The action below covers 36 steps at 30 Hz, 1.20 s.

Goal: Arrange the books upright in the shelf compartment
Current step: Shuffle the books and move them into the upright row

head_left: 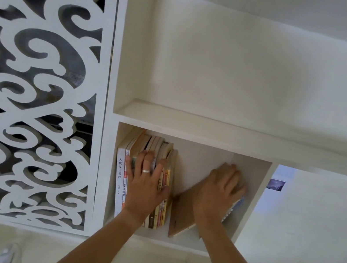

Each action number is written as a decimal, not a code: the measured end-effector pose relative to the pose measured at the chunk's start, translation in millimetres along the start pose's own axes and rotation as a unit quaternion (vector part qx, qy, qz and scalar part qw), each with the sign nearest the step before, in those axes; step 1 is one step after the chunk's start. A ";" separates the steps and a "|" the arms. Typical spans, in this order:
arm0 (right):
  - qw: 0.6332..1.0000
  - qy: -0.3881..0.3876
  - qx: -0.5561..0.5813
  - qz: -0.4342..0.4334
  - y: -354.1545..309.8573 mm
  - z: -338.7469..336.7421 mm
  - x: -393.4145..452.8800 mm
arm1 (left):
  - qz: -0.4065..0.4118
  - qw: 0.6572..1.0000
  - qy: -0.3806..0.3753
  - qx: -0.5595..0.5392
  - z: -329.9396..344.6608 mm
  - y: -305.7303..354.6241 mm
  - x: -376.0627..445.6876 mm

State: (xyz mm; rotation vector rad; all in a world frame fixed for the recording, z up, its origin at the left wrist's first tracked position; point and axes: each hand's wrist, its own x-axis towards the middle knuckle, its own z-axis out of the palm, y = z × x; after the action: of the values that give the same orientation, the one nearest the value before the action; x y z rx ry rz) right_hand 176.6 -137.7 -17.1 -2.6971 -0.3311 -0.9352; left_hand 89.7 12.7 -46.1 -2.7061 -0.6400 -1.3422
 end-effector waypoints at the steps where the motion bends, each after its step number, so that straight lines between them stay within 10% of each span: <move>1: 0.999 -0.033 -0.026 0.027 3.4 -0.4 1.1 | 0.001 1.000 0.001 0.000 0.8 -0.8 -0.1; 5: 0.991 -0.124 -0.007 0.046 2.3 -5.2 3.9 | 0.005 1.000 0.006 -0.006 1.7 -1.3 -0.7; 12: 0.947 0.018 0.312 -0.072 -0.1 -8.5 5.3 | 0.006 1.000 0.013 -0.014 1.9 -1.2 -0.7; 25: 0.945 0.023 0.237 -0.222 -5.4 -14.8 -1.8 | 0.005 1.000 0.011 -0.012 0.4 0.6 -1.7; 30: 0.884 -0.106 0.451 -0.058 -17.3 -12.3 -8.8 | 0.011 0.999 0.033 -0.021 -6.6 -0.6 -3.0; 36: 0.908 -0.271 0.310 -0.080 -25.9 32.7 -29.3 | 0.037 0.996 0.043 -0.065 -16.7 -14.5 -4.8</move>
State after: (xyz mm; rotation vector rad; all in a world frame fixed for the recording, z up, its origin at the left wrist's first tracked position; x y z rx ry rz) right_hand 165.0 -106.5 -55.8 -2.2805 -0.8123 -0.0423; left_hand 68.9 20.5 -41.4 -2.7223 -0.4577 -1.5210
